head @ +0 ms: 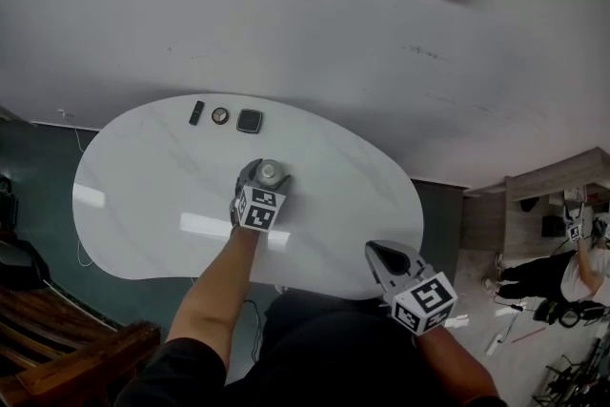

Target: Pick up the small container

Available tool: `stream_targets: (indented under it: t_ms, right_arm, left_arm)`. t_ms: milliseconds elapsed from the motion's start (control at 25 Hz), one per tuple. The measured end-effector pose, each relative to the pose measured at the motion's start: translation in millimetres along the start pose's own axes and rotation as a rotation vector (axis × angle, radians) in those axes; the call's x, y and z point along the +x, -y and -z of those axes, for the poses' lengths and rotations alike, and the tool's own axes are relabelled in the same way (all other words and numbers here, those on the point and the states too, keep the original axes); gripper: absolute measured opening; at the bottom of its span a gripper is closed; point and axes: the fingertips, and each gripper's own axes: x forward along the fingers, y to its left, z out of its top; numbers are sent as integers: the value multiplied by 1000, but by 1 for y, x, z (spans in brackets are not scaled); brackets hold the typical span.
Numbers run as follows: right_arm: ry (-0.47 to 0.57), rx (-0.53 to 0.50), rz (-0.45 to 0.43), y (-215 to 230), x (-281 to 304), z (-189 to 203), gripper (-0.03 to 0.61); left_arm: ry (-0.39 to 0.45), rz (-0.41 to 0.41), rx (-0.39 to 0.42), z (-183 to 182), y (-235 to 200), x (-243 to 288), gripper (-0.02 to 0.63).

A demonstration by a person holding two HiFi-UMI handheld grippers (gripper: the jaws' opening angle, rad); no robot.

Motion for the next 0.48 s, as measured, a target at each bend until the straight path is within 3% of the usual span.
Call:
stream_targets:
  t_ms: [480]
  right_arm:
    - [-5, 28, 52, 13, -20, 11, -3]
  left_arm:
    - [4, 4, 8, -2, 0, 12, 352]
